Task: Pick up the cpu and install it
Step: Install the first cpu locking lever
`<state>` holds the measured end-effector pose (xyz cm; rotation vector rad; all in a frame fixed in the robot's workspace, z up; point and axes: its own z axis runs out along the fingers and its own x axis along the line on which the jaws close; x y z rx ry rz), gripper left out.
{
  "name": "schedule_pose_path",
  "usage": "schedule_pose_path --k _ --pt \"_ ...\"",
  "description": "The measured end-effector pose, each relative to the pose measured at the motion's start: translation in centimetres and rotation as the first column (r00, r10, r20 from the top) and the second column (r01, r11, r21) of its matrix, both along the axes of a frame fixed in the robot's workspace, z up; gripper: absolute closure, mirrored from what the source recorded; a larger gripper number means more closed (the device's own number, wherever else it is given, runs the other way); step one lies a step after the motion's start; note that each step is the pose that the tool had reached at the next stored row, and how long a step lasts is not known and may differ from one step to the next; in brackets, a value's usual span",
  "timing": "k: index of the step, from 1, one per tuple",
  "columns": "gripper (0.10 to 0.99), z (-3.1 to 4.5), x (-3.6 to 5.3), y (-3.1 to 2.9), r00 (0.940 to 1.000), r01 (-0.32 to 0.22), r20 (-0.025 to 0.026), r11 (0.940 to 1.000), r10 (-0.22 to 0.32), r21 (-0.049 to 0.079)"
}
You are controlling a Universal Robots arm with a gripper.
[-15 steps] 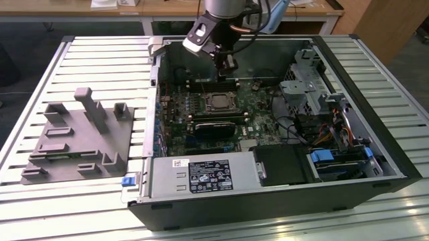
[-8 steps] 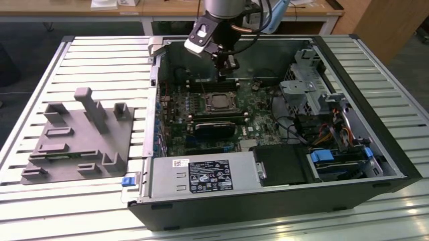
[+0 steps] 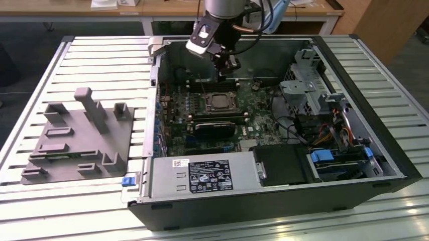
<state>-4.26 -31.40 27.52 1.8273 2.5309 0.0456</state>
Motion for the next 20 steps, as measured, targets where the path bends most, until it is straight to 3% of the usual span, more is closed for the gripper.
schedule_pose_path --k 10,20 --pt "0.98 -0.01 0.0 0.0 0.9979 -0.064 0.0 0.9979 0.064 0.0" --pt "0.98 -0.02 0.0 0.0 0.991 -0.134 0.0001 0.991 0.134 0.0"
